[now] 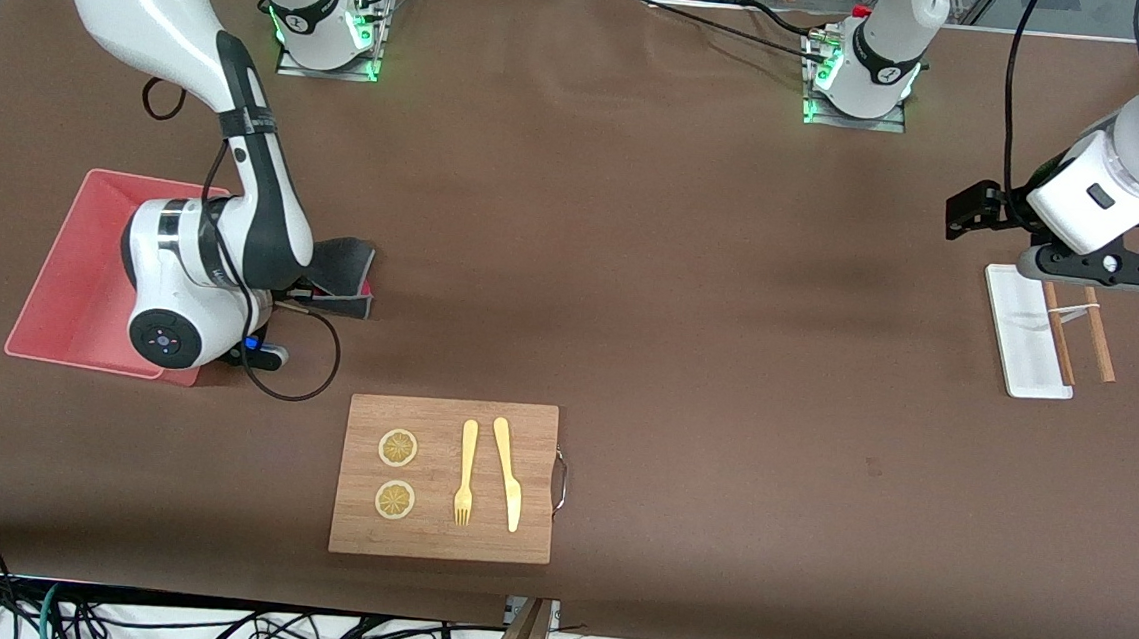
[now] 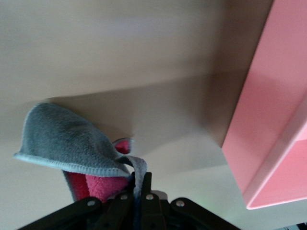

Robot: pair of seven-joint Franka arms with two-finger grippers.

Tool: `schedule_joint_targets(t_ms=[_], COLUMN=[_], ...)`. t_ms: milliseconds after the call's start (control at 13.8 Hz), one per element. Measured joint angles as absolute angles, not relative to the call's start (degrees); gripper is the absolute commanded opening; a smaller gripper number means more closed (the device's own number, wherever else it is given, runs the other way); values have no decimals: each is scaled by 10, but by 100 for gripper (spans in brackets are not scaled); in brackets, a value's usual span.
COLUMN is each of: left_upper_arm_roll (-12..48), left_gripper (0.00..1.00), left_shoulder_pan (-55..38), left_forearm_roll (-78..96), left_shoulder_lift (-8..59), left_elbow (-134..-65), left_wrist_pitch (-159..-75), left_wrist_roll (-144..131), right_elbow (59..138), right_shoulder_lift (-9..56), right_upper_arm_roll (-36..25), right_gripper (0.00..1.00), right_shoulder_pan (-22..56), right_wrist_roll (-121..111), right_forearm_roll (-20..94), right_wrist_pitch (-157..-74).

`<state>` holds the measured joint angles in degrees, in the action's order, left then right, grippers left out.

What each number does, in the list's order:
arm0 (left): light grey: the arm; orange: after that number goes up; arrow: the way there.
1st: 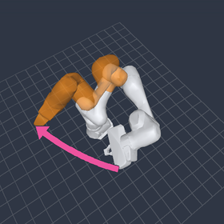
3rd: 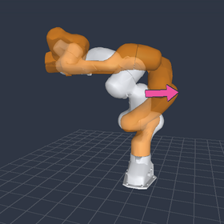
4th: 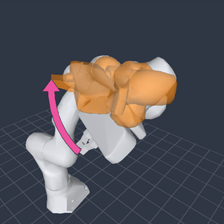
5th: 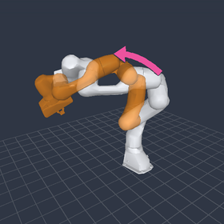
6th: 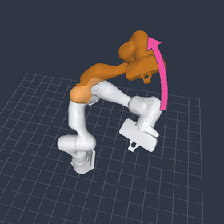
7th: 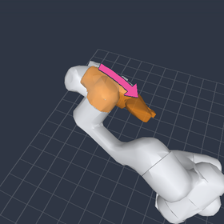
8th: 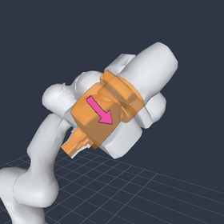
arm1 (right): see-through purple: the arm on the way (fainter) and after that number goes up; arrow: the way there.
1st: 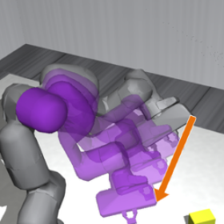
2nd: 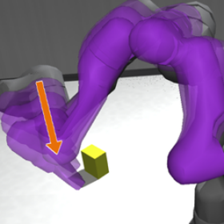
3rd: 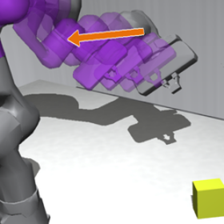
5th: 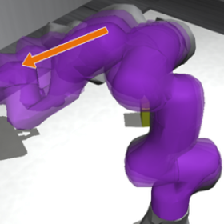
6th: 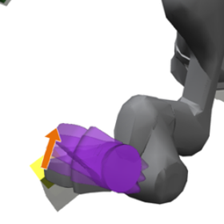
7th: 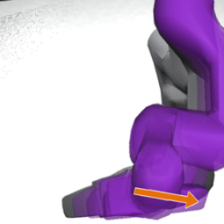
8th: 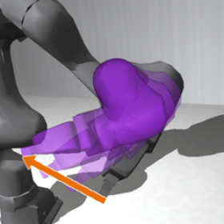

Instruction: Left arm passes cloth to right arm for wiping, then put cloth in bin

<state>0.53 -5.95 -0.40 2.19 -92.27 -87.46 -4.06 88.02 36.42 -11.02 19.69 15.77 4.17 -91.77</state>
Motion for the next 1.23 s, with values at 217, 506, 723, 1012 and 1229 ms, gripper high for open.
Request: schedule_joint_targets(t_ms=[217, 506, 723, 1012, 1229], left_upper_arm_roll=[3, 1, 1, 4, 3], left_gripper=[100, 100, 100, 100, 100], left_shoulder_pan=[-60, -57, -51, -51, -49], left_forearm_roll=[-4, -4, -4, -4, -4], left_shoulder_lift=[30, 33, 34, 33, 33], left_elbow=[-904, -904, -903, -901, -897], left_wrist_pitch=[-875, -875, -876, -877, -878], left_wrist_roll=[-39, -37, -29, -29, -29], right_elbow=[880, 881, 881, 881, 881], right_shoulder_lift=[365, 373, 383, 386, 387], right_upper_arm_roll=[-106, -104, -102, -100, -100], right_gripper=[0, 0, 0, 0, 0], right_shoulder_pan=[221, 255, 295, 366, 416], right_wrist_roll=[202, 272, 350, 455, 528], right_forearm_roll=[66, 116, 169, 196, 217], right_wrist_pitch=[-939, -966, -1002, -1047, -1089])
